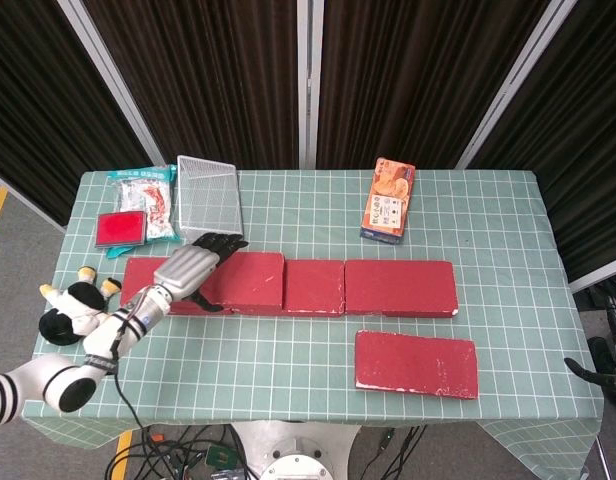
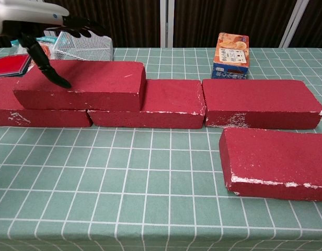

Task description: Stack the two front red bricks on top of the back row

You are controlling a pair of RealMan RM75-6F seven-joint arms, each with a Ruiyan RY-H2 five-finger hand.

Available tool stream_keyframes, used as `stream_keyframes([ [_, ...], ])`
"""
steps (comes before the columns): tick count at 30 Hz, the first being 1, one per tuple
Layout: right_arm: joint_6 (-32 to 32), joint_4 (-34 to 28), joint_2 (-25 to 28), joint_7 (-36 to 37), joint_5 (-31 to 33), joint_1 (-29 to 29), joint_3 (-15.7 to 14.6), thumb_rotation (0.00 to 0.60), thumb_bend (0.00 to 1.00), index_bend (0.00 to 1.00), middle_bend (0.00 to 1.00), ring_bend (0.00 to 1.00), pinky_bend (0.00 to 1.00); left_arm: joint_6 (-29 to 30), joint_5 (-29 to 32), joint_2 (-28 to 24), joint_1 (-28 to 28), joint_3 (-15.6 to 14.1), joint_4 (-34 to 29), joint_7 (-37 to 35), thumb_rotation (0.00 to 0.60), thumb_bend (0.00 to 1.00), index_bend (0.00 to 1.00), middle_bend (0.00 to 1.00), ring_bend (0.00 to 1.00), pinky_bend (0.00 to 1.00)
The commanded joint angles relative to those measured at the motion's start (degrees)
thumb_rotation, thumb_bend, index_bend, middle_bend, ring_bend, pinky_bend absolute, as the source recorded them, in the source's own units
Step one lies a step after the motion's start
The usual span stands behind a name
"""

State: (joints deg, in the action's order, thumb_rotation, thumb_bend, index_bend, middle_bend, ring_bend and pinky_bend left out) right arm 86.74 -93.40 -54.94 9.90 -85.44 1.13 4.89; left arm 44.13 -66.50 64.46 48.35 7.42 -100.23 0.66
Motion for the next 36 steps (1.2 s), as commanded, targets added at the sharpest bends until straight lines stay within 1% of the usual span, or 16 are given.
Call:
stream_keyframes([
  [1,0.12,-0.96,0.27,-0.98,-0.69,0.26,-0.09,0.6,0.0,0.0,0.0,0.0,0.0,4.97,-2.42,-5.14,-4.26,-1.57,-5.18,0.46,0.6,0.05,0.05,0.0,0.0,0.0],
  [4,0.03,-2.26,0.46,-2.31,-1.59,0.58,-0.32,0.6,0.0,0.0,0.0,0.0,0.0,9.7,-4.34,-8.47,-8.23,-3.03,-7.79,0.54,0.6,0.06,0.05,0.0,0.0,0.0],
  [7,-0.94,-3.56,0.59,-3.85,-2.6,1.15,-0.92,0.6,0.0,0.0,0.0,0.0,0.0,14.91,-5.84,-10.77,-12.66,-4.76,-8.71,0.9,0.6,0.06,0.05,0.0,0.0,0.0],
  [11,-3.42,-5.67,1.15,-4.23,-4.85,2.43,-2.26,0.6,0.0,0.0,0.0,0.0,0.0,22.19,-7.22,-11.49,-19.11,-6.97,-7.08,0.44,0.6,0.06,0.05,0.0,0.0,0.0],
  [14,-6.4,-7.92,1.96,-4.07,-7.4,3.96,-3.75,0.6,0.0,0.0,0.0,0.0,0.0,25.46,-7.96,-11.39,-23.05,-8.44,-5.73,-1.64,0.6,0.06,0.05,0.0,0.0,0.0],
  [17,-8.35,-10.1,2.58,-4.21,-10.2,5.36,-4.87,0.6,0.0,0.0,0.0,0.0,0.0,27.71,-9.99,-11.37,-26.13,-9.9,-4.03,-3.8,0.6,0.05,0.05,0.0,0.0,0.0],
  [21,-12.0,-12.34,1.99,-6.72,-11.99,7.0,-6.38,0.6,0.0,0.0,0.0,0.0,0.0,29.17,-12.32,-10.95,-28.88,-11.24,-1.94,-6.52,0.6,0.05,0.05,0.0,0.0,0.0],
  [24,-16.18,-13.43,0.77,-8.71,-11.36,8.5,-7.36,0.6,0.0,0.0,0.0,0.0,0.0,29.77,-13.8,-10.48,-30.17,-11.7,-0.41,-7.9,0.6,0.05,0.05,0.0,0.0,0.0],
  [27,-19.12,-13.12,-1.52,-9.86,-10.07,9.79,-7.56,0.6,0.0,0.0,0.0,0.0,0.0,31.37,-15.45,-9.52,-31.53,-11.89,0.98,-7.67,0.6,0.05,0.05,0.0,0.0,0.0],
  [33,-23.14,-11.47,-5.6,-10.1,-8.78,11.85,-8.17,0.6,0.0,0.0,0.0,0.0,0.0,33.24,-18.02,-7.91,-33.73,-12.52,2.62,-6.81,0.6,0.04,0.05,0.0,0.0,0.0],
  [36,-24.5,-11.07,-7.08,-10.33,-8.01,12.64,-8.32,0.6,0.0,0.0,0.0,0.0,0.0,33.49,-19.06,-7.74,-34.27,-12.59,2.94,-7.65,0.6,0.04,0.05,0.0,0.0,0.0],
])
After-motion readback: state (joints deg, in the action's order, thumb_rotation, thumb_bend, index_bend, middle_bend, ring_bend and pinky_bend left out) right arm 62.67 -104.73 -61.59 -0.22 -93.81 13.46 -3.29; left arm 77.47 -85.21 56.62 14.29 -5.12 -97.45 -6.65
